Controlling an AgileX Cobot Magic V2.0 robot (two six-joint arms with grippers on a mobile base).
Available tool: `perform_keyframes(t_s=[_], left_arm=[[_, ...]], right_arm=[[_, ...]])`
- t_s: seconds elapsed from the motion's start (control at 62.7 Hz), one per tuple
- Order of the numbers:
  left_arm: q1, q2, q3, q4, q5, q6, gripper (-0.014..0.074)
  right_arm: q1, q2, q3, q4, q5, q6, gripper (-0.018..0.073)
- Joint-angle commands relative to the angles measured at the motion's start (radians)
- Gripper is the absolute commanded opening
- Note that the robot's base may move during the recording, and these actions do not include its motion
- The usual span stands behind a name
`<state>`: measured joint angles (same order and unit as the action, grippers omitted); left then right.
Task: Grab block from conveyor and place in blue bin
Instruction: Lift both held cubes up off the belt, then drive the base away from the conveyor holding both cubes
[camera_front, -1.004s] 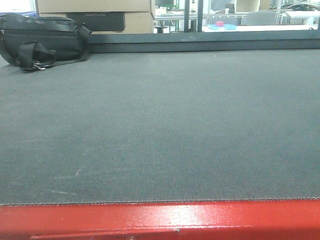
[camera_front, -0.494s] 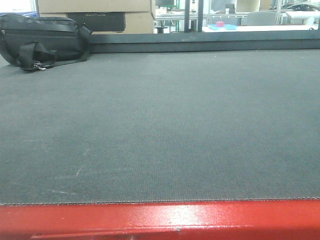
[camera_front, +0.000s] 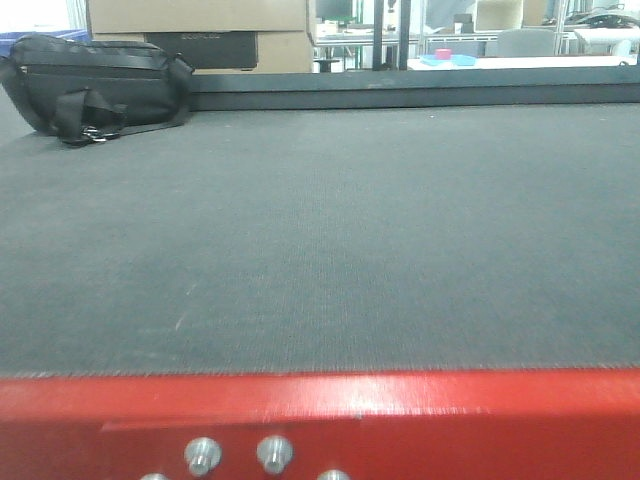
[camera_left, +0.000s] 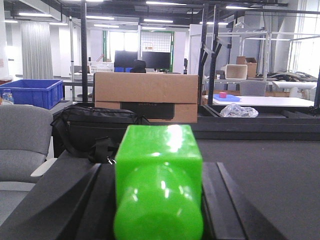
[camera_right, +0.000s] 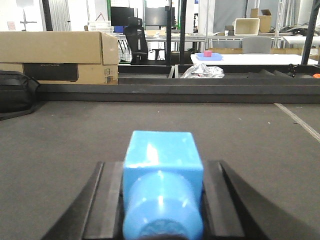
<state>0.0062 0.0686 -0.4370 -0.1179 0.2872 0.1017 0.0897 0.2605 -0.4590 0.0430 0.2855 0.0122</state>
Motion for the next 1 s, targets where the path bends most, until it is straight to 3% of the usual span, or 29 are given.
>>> perform_keyframes(t_s=[0.0,0.988], left_arm=[[0.001,-0.004,-0.002,0.0,-0.016,0.0,-0.0111],[0.001,-0.004,-0.002,0.0,-0.016,0.0,-0.0111]], right_arm=[[0.001,-0.005,-0.006,-0.007,-0.027,-0.004,-0.0162],[0.001,-0.005,-0.006,-0.007,-0.027,-0.004,-0.0162]])
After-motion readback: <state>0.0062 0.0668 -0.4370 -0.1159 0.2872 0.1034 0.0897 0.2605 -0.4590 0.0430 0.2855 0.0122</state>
